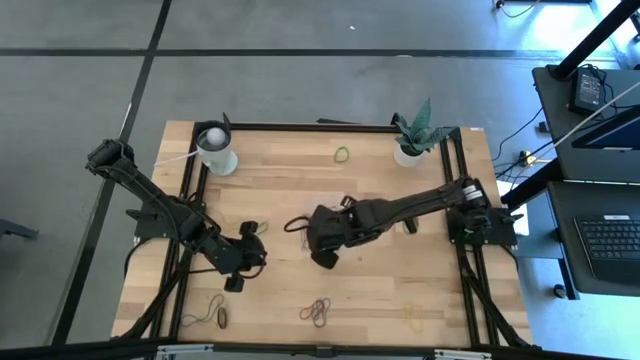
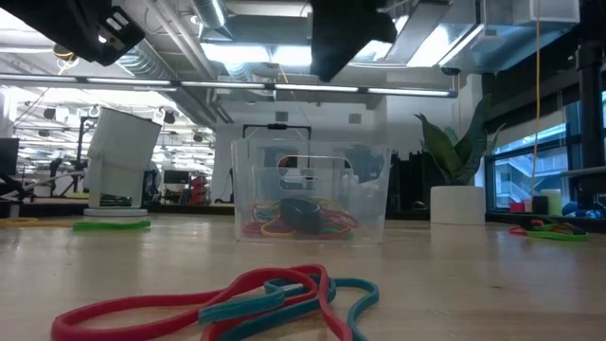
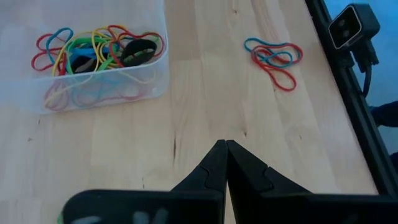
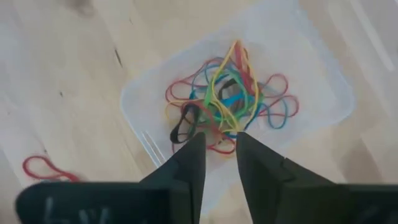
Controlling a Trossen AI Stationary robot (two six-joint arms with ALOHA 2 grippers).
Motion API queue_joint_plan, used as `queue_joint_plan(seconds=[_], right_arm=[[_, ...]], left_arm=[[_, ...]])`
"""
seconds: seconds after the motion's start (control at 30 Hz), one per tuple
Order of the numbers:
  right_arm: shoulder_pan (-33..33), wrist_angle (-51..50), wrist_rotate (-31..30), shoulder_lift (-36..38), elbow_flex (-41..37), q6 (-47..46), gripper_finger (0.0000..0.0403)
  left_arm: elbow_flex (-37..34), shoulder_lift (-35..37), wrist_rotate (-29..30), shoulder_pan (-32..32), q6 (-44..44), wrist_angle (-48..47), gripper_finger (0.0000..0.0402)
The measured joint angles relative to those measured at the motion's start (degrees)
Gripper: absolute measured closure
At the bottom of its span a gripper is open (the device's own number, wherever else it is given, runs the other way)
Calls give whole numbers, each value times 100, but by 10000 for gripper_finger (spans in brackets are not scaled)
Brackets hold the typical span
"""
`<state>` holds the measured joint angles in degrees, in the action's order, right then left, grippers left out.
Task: Pick and place rubber bands into bin
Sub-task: Put the black rubber band into the transparent bin
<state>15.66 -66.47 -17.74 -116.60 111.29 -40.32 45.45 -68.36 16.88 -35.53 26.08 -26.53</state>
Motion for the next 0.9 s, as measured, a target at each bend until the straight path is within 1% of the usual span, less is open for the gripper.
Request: queue_joint_plan(seconds=[0.1, 0.23, 0.43, 0.5, 0.6, 0.7, 0.83, 0.9], right_arm=[[7, -192, -7, 145, -3, 198, 322], [159, -599, -309, 391, -5, 304, 334], [560, -1108, -646, 701, -22, 302, 351], [744, -1075, -756, 878, -258, 261, 357], [1031, -880, -791, 1298, -1015, -35, 365], [1369, -332, -730, 1938, -2089, -464, 374], [1900, 951, -355, 2994, -3618, -902, 387], [2178, 1725, -157, 3547, -4314, -950, 394]], left_arm=[[0, 0, 0, 0, 187, 11, 398], [0, 0, 3, 0, 508, 96, 398], [0, 0, 18, 0, 632, 302, 398], [0, 0, 20, 0, 639, 314, 398], [0, 0, 25, 0, 641, 381, 398], [0, 0, 115, 0, 641, 449, 398], [0, 0, 375, 6, 774, 498, 398], [0, 0, 479, 7, 844, 496, 398]])
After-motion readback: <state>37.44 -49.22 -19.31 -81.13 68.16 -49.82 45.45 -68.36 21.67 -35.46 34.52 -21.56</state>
